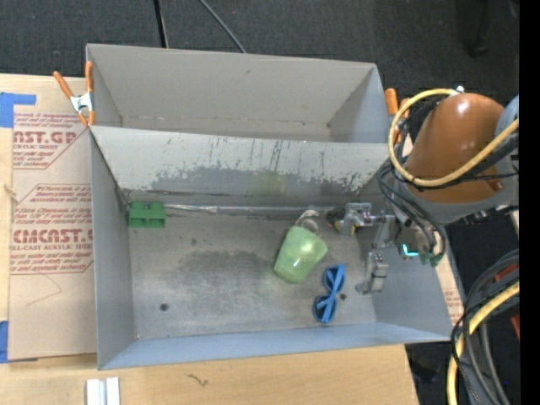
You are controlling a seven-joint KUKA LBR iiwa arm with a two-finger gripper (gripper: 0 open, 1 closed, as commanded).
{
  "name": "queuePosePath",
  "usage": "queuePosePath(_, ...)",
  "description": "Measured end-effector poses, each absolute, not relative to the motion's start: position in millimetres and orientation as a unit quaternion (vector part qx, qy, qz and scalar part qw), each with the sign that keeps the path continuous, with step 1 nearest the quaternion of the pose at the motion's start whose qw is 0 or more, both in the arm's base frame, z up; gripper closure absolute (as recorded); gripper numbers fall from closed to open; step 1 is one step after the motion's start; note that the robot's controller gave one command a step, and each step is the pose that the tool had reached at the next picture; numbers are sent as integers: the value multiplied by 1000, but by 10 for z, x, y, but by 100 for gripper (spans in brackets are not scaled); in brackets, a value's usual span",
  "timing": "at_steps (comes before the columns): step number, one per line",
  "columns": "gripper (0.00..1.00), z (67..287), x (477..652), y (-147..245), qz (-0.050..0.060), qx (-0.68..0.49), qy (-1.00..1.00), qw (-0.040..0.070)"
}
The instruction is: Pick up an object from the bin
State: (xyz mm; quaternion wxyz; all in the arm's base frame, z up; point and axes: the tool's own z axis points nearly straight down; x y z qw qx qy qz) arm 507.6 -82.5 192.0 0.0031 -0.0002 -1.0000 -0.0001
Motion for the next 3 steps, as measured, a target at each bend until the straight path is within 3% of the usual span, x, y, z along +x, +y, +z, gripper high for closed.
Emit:
queuePosePath(1, 0, 665, 5027, -577, -1, 91, -996, 2)
queuePosePath(2, 0, 697, 5101, -1207, 1, 257, -966, 0)
queuePosePath(3, 100, 697, 5105, -1183, 0, 258, -966, -1)
